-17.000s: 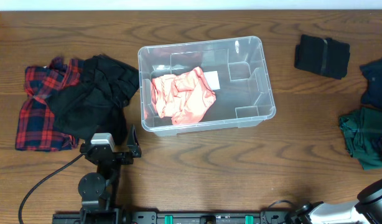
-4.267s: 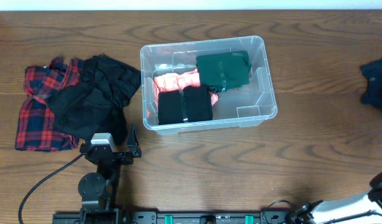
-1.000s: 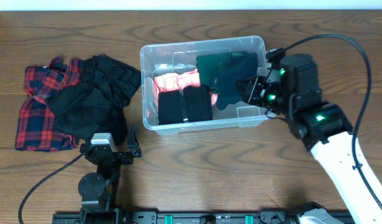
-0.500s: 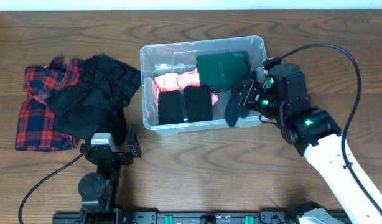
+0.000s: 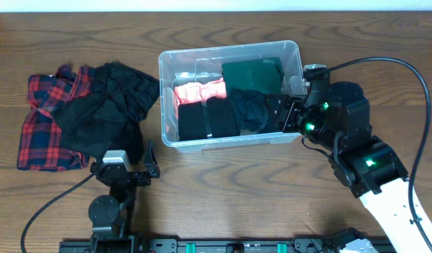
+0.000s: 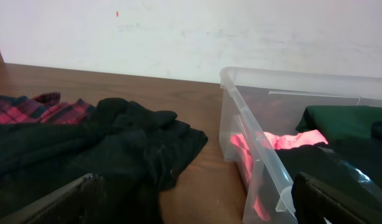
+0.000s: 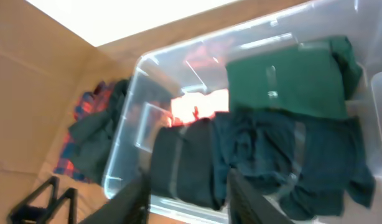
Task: Pack container
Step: 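Carry the navy cloth left into the bin's right side, then release the navy cloth and press it down with the right gripper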
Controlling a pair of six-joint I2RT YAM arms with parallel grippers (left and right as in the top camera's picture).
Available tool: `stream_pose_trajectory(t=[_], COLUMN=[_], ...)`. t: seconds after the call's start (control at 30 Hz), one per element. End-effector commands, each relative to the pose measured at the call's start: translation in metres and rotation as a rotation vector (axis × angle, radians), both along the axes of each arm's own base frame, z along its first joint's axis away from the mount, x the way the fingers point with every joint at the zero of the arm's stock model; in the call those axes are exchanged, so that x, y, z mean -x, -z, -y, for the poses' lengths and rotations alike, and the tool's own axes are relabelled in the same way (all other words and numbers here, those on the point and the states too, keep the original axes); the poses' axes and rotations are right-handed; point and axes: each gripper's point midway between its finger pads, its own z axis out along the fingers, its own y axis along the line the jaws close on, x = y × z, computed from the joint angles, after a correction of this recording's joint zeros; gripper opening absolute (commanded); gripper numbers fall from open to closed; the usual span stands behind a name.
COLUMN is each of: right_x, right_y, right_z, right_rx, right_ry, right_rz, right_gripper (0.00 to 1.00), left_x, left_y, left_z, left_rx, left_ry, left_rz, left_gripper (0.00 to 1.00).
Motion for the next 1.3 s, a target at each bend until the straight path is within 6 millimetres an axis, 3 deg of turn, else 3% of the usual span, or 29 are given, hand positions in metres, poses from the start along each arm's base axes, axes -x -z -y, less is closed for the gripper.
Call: stream_pose_trajectory(t=[0.0,0.17,0.37,0.5,0.8,1.0,1.27], right_x=[-0.008,-0.028,-0.038,-0.038,-0.04,-0.041,-0.045], right_y=[0.02,0.068,0.124,0.15,0.196,0.226,0.228], right_z=[-0.003,-0.012,-0.022,-0.023,-0.012,0.013,0.046], right_rx=[0.079,0.171,0.242,0.287,0.43,0.583,0.752], right_ry=[-0.032,-0.084,-0.158,-0.2,-0.251,-0.203,-0.116], right_rz=[-0.018,-0.085,-0.182,-0.222,-0.268,-0.323,-0.332], right_gripper=[0.25,0.1,0.08,0.09,0.13,0.12,0.12], left_x=[0.001,0.001,0.001,0.001,0.001,0.001,0.001], left_y=[0.016,0.016,0.016,0.016,0.016,0.016,0.016], left_z=[0.001,0.001,0.001,0.001,0.001,0.001,0.001], left_rx=[-0.014,-0.014,-0.014,-0.014,-0.014,-0.014,-0.014], left_ry=[0.008,0.008,0.008,0.008,0.008,0.008,0.008], left_rz=[-0.048,-0.048,-0.048,-0.048,-0.048,-0.048,-0.048], left_gripper=[0.98,0.98,0.98,0.98,0.98,0.98,0.98])
